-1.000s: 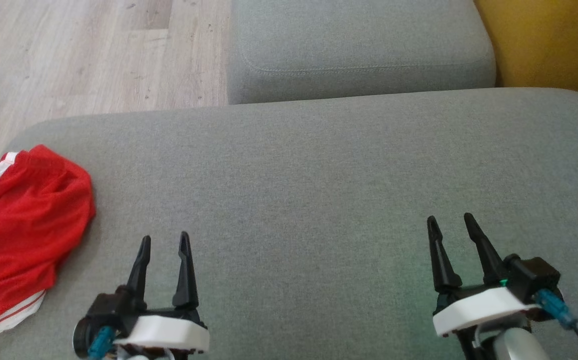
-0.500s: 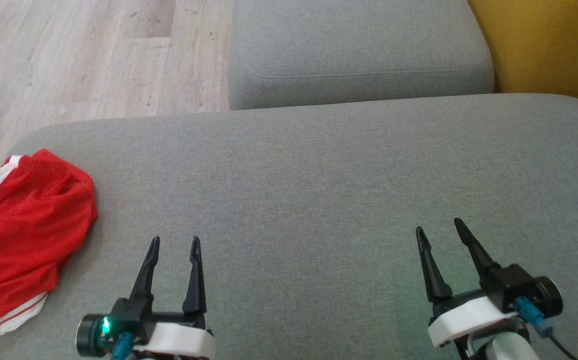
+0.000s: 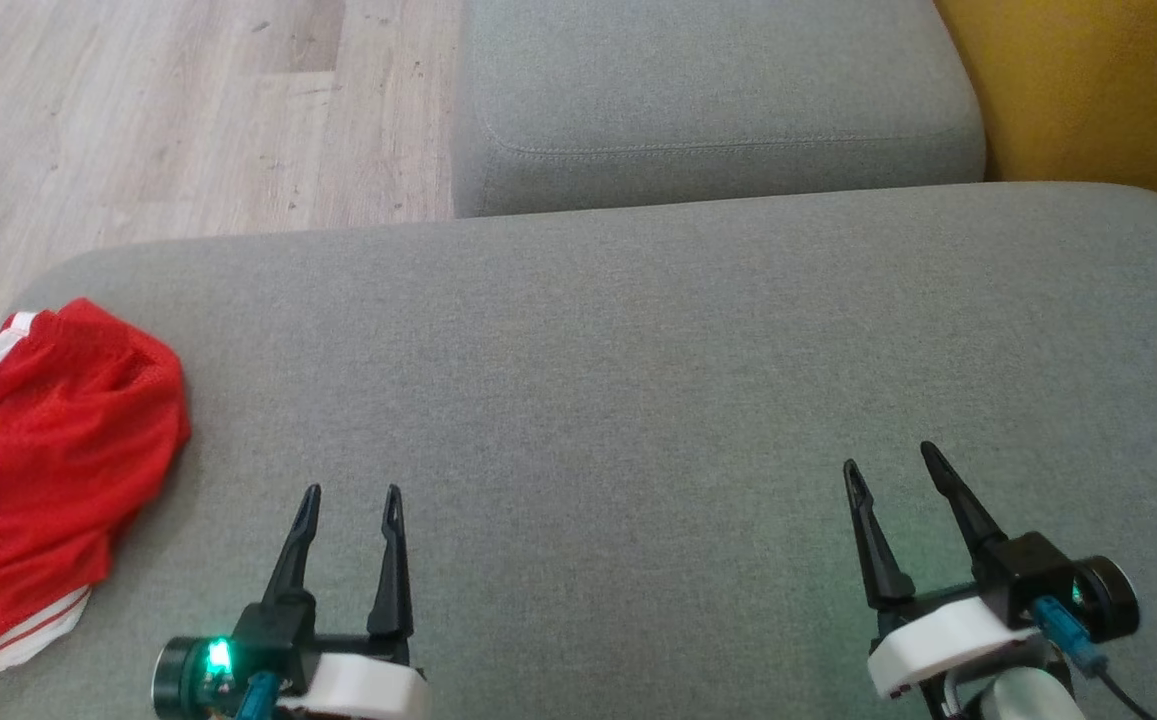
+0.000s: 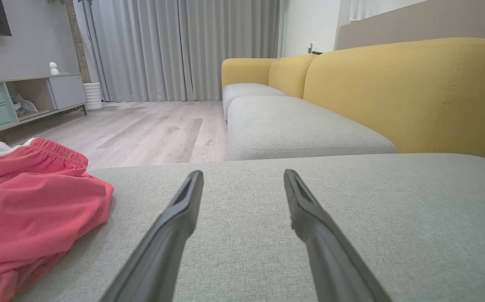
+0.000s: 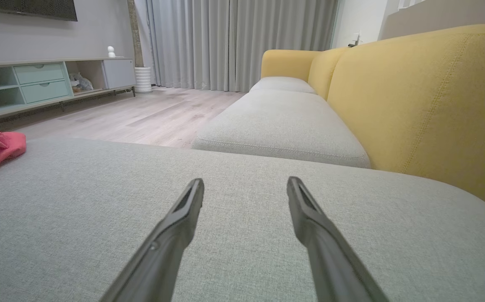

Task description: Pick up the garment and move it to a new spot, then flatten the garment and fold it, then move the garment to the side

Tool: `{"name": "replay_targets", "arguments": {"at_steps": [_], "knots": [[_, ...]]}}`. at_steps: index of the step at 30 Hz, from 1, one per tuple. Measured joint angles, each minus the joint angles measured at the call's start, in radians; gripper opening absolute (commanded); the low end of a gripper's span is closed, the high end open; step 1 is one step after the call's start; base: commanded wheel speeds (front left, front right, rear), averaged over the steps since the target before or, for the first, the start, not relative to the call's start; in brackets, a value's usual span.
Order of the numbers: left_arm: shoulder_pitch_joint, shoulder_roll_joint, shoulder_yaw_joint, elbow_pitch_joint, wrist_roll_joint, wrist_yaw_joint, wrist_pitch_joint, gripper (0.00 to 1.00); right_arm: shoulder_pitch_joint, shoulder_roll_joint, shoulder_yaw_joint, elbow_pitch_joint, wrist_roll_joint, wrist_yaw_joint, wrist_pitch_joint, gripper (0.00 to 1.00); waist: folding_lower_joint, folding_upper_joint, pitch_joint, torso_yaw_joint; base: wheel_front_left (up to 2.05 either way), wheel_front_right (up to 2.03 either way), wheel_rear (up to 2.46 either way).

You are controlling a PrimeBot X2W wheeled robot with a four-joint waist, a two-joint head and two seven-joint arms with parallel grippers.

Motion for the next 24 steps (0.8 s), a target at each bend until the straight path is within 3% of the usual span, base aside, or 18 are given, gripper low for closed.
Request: {"name": "replay_targets", "arguments": {"at_steps": [24], "knots": [[-0.004,0.000,-0.001,0.011,0.000,0.008,0.000,1.00,0.000,0.000,0.001,0.006,-0.005,0.000,0.000,1.00,0.0000,0.0000,0.013,0.034,0.00,0.00,0.00]]}}
